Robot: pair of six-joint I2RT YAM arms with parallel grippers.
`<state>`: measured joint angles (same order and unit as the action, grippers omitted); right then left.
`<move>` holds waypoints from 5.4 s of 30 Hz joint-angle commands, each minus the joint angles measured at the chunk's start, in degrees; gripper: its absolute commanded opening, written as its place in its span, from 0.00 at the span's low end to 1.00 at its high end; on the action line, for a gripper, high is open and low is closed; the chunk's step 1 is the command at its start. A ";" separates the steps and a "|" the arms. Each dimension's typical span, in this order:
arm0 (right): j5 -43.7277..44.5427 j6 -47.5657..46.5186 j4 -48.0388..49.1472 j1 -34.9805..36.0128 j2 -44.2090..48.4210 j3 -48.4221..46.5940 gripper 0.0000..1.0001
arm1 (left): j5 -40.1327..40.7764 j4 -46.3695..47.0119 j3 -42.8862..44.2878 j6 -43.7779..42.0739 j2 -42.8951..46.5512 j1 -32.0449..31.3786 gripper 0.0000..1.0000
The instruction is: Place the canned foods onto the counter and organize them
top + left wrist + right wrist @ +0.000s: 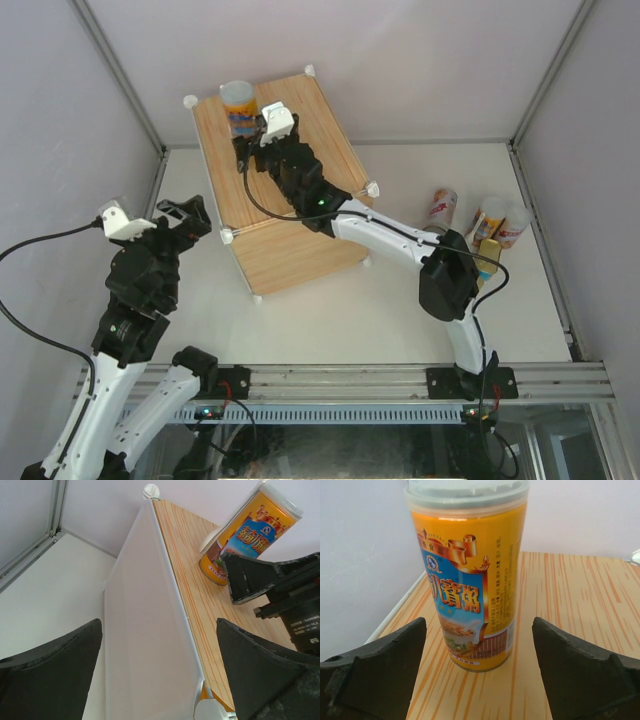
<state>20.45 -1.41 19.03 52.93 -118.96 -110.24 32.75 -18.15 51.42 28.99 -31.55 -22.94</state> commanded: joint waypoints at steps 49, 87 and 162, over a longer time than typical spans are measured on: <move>-9.50 4.91 -21.03 -5.33 -8.70 -22.52 0.31 | -20.11 11.88 -1.04 6.60 -14.58 9.05 0.84; -14.85 5.85 -16.75 -7.75 -23.84 -40.40 0.32 | -22.97 13.89 -1.69 8.01 -17.09 10.42 0.78; 21.78 42.23 -39.91 -46.39 47.78 58.91 0.89 | -22.90 11.60 -0.57 8.02 -11.39 10.38 0.97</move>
<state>43.59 42.30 -26.28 8.32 -68.62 -49.01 11.46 -9.78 49.52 36.95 -42.68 -12.82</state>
